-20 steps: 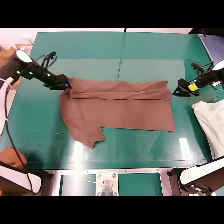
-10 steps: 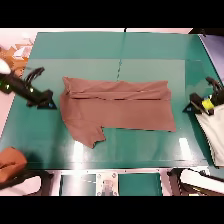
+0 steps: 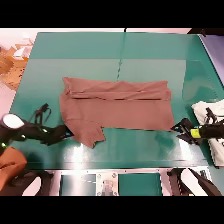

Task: Fold the shirts.

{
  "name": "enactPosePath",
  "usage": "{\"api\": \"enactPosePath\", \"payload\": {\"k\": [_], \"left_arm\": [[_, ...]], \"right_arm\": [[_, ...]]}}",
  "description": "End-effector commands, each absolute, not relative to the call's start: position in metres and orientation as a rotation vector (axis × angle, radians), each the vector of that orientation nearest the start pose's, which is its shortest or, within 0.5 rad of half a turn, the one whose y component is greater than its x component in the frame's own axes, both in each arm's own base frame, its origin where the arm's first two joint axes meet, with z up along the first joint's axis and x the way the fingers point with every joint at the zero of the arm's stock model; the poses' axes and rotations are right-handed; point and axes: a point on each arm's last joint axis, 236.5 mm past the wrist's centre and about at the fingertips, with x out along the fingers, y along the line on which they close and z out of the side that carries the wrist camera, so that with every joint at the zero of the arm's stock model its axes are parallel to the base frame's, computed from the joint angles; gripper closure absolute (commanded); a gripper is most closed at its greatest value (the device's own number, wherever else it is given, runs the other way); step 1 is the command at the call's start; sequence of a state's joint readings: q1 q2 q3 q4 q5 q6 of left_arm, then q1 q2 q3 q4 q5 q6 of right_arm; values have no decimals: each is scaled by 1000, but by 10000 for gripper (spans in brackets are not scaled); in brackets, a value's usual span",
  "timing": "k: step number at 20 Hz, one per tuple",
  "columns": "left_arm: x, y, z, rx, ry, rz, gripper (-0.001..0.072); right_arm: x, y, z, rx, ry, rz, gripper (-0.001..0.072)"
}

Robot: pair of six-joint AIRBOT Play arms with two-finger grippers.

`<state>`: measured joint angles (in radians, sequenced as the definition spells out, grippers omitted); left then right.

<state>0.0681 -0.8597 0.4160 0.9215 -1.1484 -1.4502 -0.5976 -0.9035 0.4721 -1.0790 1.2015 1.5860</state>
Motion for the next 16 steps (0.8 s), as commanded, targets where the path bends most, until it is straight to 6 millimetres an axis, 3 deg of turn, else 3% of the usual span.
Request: {"api": "enactPosePath", "payload": {"k": [1,4,7,9,12,14,15,16], "left_arm": [[199,-135,-91,-686,1408,-231,56],[222,-136,-92,-716,1305,-177,57],[247,-135,-84,-791,1203,-140,57],[246,-139,-92,-841,1235,-119,58],[235,-149,-102,-885,1317,-124,70],[231,-155,-96,-841,1335,-192,585],[230,-160,-90,-809,1343,-242,680],[230,-164,-83,-789,1353,-281,680]], "right_arm": [[217,-12,-101,1089,1320,-309,188],[235,-11,-115,1191,1252,-341,187],[257,-4,-125,1189,1207,-348,190],[272,-1,-128,1157,1165,-347,256],[279,-1,-124,1110,1149,-323,486],[279,0,-123,1074,1155,-291,701],[278,2,-123,1065,1165,-276,696],[276,5,-123,1050,1180,-254,697]]}}
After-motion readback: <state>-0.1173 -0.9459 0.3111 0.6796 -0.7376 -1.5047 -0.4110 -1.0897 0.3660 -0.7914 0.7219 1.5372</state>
